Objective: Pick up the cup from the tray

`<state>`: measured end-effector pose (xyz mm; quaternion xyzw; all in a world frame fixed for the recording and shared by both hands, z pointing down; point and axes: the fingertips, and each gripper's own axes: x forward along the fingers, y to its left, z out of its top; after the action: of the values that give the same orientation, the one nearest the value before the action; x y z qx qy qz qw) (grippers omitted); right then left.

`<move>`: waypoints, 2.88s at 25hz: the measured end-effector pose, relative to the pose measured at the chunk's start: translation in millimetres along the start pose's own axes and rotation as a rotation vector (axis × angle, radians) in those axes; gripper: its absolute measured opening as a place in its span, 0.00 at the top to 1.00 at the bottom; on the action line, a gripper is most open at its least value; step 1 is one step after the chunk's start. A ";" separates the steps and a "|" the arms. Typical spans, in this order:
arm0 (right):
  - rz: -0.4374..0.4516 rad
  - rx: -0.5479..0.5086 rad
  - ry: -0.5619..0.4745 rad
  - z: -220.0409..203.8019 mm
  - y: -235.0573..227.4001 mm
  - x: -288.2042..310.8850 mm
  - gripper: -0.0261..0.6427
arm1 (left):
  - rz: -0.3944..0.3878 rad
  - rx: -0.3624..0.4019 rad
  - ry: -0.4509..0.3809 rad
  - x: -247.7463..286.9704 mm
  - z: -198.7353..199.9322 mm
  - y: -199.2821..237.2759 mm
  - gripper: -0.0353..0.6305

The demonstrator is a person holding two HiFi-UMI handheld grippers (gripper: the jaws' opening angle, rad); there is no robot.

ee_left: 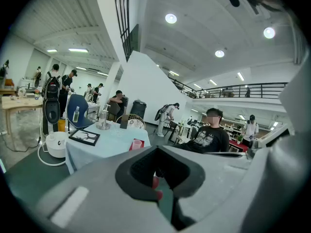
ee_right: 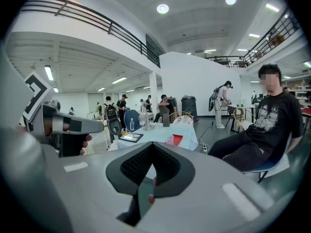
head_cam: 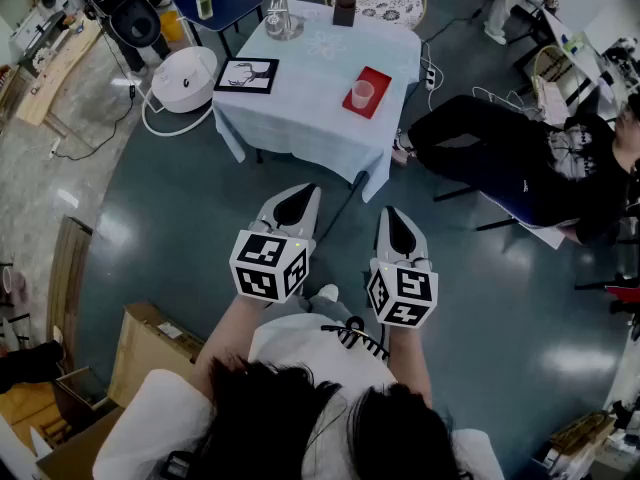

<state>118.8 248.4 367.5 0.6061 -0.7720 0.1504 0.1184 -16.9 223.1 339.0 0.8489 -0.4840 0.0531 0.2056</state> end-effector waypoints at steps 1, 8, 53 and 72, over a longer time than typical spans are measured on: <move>0.000 -0.001 -0.001 0.7 -0.3 -0.5 0.93 | -0.001 -0.002 -0.002 -0.2 0.4 -0.3 0.95; -0.001 0.001 -0.001 -3.3 -3.4 -0.9 0.93 | -0.003 -0.002 -0.002 0.1 -2.6 -3.1 0.95; 0.226 -0.040 -0.034 17.0 -24.2 56.0 0.65 | 0.049 0.007 0.008 60.5 -0.2 21.2 0.95; 0.172 0.007 -0.003 59.6 -26.9 190.6 0.54 | -0.044 0.034 0.090 177.2 53.0 108.3 0.95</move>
<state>99.7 48.5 384.3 0.5383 -0.8208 0.1618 0.1016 -20.9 11.7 374.3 0.8594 -0.4547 0.0949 0.2137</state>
